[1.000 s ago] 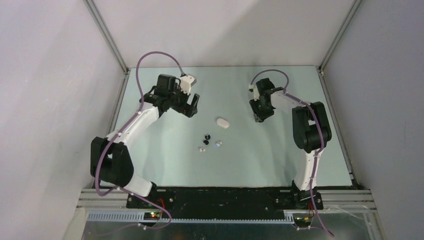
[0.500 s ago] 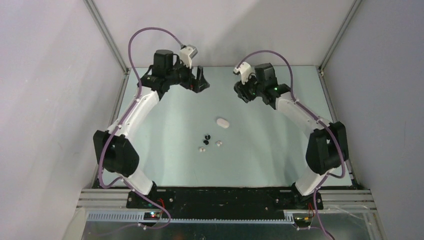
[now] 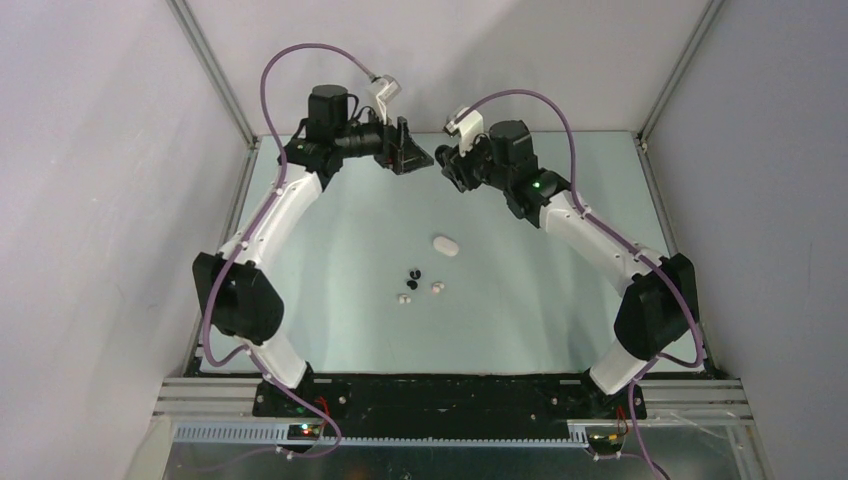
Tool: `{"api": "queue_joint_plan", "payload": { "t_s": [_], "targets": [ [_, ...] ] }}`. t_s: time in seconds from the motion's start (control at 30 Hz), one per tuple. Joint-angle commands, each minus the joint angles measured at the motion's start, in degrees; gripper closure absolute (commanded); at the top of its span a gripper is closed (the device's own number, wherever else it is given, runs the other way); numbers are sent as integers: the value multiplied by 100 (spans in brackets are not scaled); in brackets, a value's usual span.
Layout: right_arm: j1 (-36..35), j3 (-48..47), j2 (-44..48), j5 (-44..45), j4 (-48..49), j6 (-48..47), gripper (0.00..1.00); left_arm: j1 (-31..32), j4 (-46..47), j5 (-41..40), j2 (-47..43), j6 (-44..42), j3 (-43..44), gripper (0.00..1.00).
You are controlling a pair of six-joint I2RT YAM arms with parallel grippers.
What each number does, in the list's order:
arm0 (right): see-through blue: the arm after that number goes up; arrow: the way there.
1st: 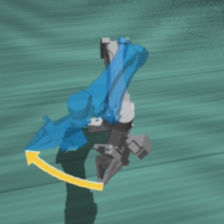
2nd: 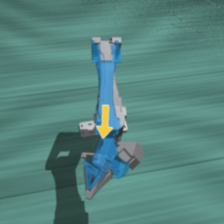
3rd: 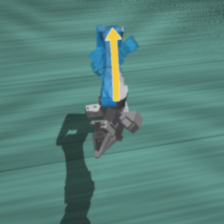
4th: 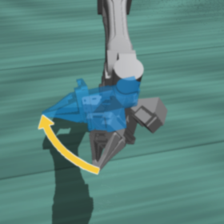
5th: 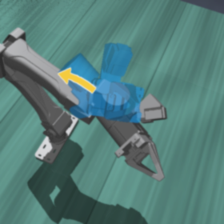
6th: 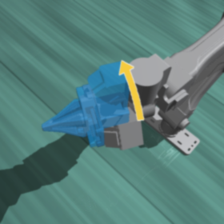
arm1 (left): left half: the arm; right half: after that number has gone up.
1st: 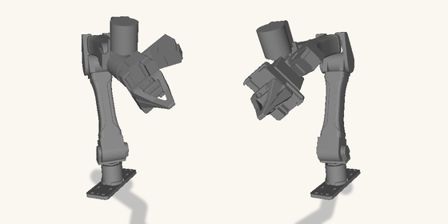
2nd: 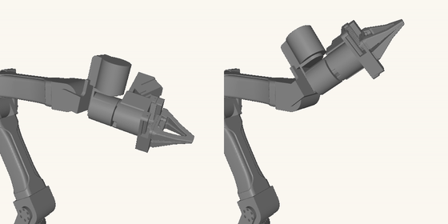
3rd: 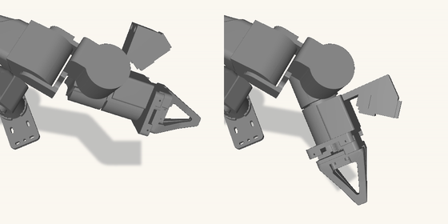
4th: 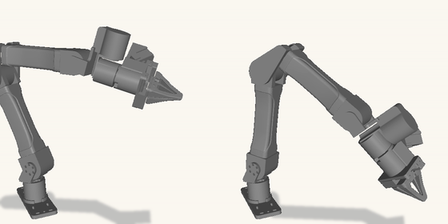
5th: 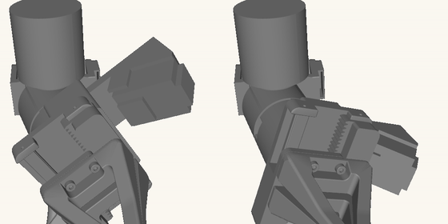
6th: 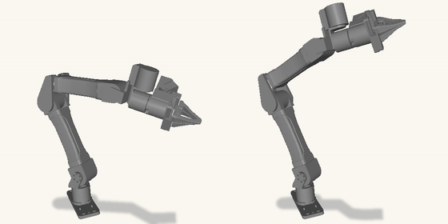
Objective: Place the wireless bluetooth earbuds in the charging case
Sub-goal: Pass from the right arm to the left
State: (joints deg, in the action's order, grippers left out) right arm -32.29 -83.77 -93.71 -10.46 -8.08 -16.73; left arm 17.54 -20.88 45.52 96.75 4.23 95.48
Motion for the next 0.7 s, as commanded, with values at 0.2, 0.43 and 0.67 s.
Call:
{"api": "queue_joint_plan", "payload": {
  "t_s": [0.2,0.43,0.67],
  "targets": [
    [-317,-357,205,123,407,-162,89,107,199,323,79,157,123,28],
    [-389,-250,340,202,470,-277,89,109,224,542,184,200,177,46],
    [-414,-150,435,320,606,-440,89,130,233,704,266,229,265,54]
  ]
}}
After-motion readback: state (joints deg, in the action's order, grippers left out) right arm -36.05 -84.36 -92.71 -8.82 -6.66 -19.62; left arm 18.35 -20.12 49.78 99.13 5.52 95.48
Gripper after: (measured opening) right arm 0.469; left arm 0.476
